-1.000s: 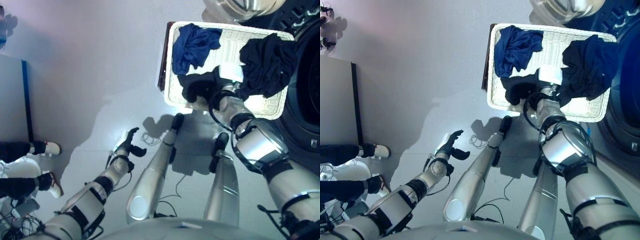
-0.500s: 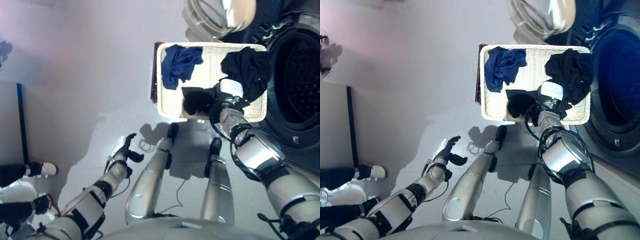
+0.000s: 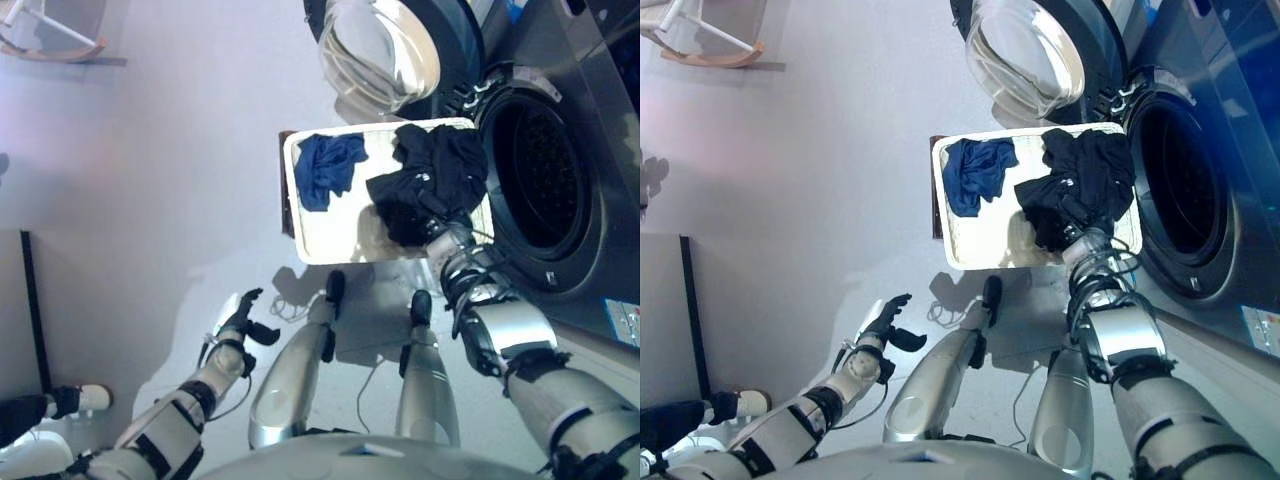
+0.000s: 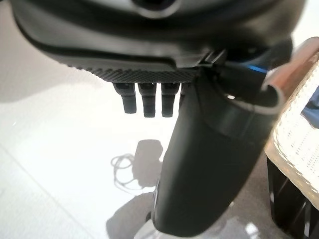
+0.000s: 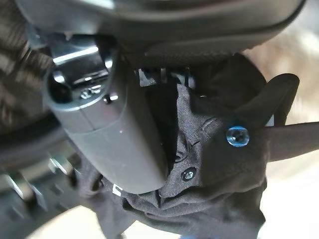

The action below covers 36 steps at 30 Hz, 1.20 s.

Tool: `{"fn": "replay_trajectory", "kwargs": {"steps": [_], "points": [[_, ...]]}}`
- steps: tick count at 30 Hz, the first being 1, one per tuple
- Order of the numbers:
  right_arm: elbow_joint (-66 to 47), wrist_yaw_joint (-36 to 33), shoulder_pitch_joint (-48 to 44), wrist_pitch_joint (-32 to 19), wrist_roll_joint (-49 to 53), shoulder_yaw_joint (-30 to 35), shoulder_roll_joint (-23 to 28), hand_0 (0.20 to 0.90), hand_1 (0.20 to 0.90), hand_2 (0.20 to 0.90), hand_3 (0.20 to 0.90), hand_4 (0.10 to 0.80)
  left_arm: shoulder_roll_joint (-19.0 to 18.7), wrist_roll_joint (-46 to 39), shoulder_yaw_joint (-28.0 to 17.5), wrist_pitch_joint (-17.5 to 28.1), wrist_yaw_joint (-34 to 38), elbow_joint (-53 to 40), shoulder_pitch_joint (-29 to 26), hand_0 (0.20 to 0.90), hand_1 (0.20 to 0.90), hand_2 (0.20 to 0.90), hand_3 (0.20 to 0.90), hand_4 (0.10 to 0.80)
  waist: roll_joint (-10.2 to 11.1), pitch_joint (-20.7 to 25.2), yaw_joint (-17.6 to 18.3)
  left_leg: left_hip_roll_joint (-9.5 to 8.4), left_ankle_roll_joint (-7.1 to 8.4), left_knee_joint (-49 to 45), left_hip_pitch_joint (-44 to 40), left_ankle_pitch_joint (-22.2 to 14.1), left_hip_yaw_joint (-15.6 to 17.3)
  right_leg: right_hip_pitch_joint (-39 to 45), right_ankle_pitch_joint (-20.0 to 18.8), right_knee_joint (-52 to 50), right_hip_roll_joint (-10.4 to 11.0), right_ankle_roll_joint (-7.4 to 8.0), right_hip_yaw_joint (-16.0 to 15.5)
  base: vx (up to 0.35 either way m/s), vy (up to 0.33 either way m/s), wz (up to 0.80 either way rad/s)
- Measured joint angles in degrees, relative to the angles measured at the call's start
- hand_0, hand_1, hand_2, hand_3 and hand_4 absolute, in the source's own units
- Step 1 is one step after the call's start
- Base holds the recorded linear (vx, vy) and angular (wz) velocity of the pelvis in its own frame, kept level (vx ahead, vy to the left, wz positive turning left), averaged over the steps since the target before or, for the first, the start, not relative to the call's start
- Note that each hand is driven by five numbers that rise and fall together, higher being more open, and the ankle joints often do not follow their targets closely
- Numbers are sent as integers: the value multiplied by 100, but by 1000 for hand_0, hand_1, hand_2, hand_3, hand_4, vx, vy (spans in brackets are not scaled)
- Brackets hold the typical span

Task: Pick up the clothes and place them into the washing machine

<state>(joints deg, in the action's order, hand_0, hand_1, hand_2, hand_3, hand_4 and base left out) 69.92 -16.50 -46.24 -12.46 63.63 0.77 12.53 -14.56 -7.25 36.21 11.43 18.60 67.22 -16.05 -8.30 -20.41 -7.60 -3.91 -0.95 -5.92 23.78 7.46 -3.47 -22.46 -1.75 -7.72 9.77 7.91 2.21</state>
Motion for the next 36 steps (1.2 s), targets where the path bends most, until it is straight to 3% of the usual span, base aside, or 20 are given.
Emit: {"fn": "replay_trajectory", "kwargs": {"steps": [9, 17, 23, 28, 33, 36], "points": [[-1374, 778, 880, -710, 1799, 698, -750, 300, 300, 300, 300, 400, 62, -9, -85, 4, -295, -12, 382, 900, 900, 900, 900, 800, -48, 382, 13, -6, -7, 256, -210, 7, 61, 201, 2, 279, 37, -26, -21, 32, 1, -1], [-2091, 967, 930, -1397, 2204, 855, -863, 300, 300, 300, 300, 400, 109, -193, 4, 25, -342, -18, 494, 900, 900, 900, 900, 800, -111, 541, 60, -26, -39, 338, -25, 35, 209, -122, -52, 252, 60, 41, 134, -53, 50, -9], [-2011, 887, 464, -1617, 2289, 1111, -583, 300, 300, 300, 300, 400, 139, -381, 29, 132, -322, 2, 386, 900, 900, 900, 900, 800, -130, 525, 17, -97, -80, -152, 515, -158, 539, -876, -76, -174, 52, 91, 566, -80, 54, -33], [-1750, 703, -167, -1846, 2345, 1430, -313, 300, 300, 300, 300, 400, 140, -411, 55, 152, -280, 5, 125, 900, 900, 900, 900, 800, -208, 462, 19, -108, -62, -1104, 1218, -526, 580, -1588, 36, -933, 69, 73, 531, -68, -6, -18], [-1415, 591, -788, -1914, 2527, 1749, 201, 300, 300, 300, 300, 400, 151, -409, 112, 226, -265, -47, -39, 900, 900, 900, 900, 800, -273, 408, -16, -120, -81, -1506, 1855, -549, 488, -2183, 52, -1287, 91, 101, 532, -7, 5, 0], [-984, 521, -1091, -1948, 2647, 1825, 647, 300, 300, 300, 300, 400, 161, -408, 181, 242, -247, -117, -83, 900, 900, 900, 900, 800, -349, 359, -31, -217, -79, -1701, 2106, -546, 443, -2478, 53, -1581, 162, 99, 543, 23, 5, 15]]}}
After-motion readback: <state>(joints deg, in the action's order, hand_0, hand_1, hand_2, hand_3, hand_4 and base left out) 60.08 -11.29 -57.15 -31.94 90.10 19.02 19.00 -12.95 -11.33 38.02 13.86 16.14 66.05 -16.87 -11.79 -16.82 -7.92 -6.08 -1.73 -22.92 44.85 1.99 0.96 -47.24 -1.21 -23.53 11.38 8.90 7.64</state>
